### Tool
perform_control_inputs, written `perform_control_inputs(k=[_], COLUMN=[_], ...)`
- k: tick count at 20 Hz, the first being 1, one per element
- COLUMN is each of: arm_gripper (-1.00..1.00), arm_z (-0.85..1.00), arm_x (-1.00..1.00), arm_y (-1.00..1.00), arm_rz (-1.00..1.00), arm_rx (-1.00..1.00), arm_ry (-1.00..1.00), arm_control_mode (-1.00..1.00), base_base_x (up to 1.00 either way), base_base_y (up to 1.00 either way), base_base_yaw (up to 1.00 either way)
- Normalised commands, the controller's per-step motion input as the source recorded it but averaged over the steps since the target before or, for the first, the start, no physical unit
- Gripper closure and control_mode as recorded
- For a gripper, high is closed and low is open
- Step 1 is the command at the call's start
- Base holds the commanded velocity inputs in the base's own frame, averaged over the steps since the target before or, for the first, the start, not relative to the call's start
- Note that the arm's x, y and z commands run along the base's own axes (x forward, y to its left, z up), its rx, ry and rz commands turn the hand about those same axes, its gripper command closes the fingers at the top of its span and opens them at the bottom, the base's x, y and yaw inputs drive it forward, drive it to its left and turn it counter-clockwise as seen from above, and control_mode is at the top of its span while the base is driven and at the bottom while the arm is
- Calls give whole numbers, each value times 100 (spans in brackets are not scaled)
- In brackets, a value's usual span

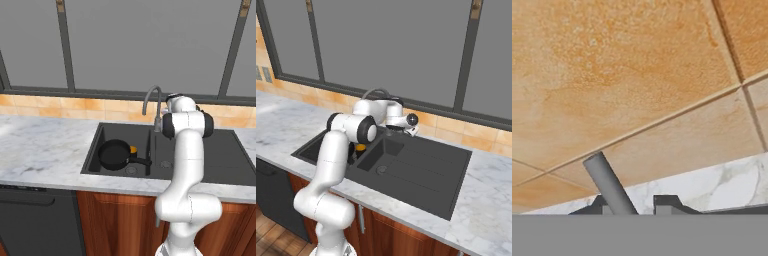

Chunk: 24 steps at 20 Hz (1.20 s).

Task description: Pick the mug and saucepan and place them in the sink. Then turn on the water.

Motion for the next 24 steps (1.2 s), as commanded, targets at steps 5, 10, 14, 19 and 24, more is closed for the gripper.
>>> perform_control_inputs(k=[5, 10, 14, 19, 24], arm_gripper=[100, 100, 100, 100, 100], arm_z=[-21, -34, -26, -24, -25], arm_x=[0, -12, -13, -20, -17], arm_y=[-1, -9, -8, -9, -2], arm_rz=[-7, -16, -20, -22, -22], arm_rx=[9, 19, 19, 20, 17], arm_ry=[0, 0, 1, 6, 7], arm_control_mode=[-100, -100, -100, -100, -100], base_base_x=[0, 0, 0, 0, 0], base_base_y=[0, 0, 0, 0, 0], base_base_yaw=[0, 0, 0, 0, 0])
